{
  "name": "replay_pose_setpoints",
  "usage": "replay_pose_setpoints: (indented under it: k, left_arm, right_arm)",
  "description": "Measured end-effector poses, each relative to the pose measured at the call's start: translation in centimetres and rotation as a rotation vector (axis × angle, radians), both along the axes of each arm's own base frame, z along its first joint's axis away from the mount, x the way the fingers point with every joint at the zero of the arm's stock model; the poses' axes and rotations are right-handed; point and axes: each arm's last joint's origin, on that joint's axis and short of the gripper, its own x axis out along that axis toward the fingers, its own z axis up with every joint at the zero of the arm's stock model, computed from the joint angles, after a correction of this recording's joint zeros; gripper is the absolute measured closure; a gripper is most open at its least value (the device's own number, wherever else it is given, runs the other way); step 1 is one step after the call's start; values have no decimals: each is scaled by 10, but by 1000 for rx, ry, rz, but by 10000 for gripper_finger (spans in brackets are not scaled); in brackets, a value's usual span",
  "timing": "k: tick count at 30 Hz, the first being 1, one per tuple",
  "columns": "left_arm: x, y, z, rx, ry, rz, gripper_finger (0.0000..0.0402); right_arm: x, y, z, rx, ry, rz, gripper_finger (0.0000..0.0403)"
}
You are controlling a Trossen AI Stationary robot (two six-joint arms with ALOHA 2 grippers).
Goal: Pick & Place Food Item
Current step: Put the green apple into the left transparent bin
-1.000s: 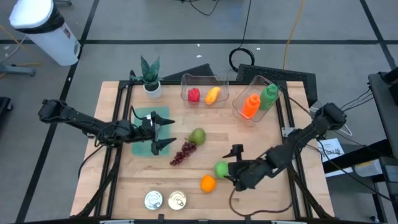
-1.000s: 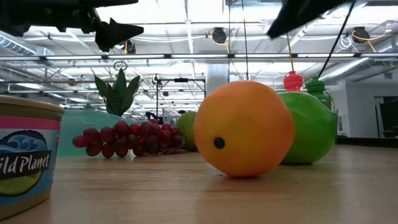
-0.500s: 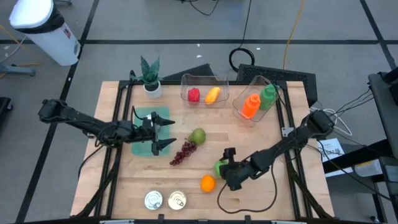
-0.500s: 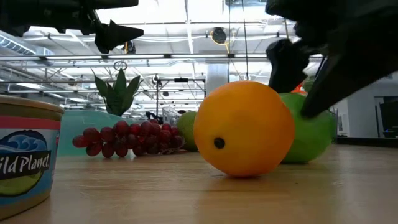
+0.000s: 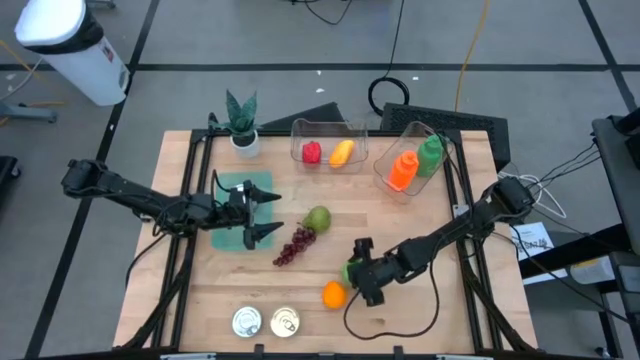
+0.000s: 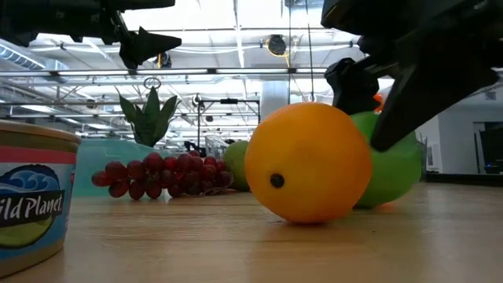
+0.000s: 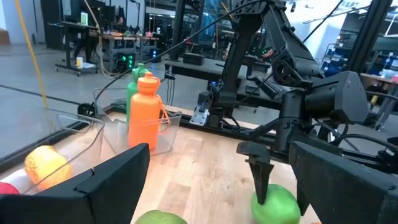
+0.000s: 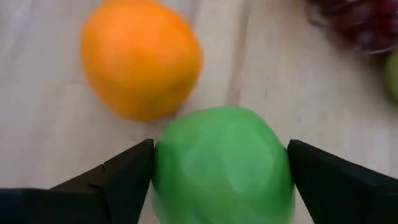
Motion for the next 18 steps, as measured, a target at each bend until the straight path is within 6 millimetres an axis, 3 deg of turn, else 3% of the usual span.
replay_pose_setpoints:
  k: [5, 18]
  left_arm:
    - [0, 0, 0, -18, -2, -2, 5]
    - [0, 0, 0, -20, -2, -3, 5]
  right_arm:
    - [-3, -3, -5, 36, 44, -15, 80]
    - [-10, -8, -20, -54, 21, -6, 22]
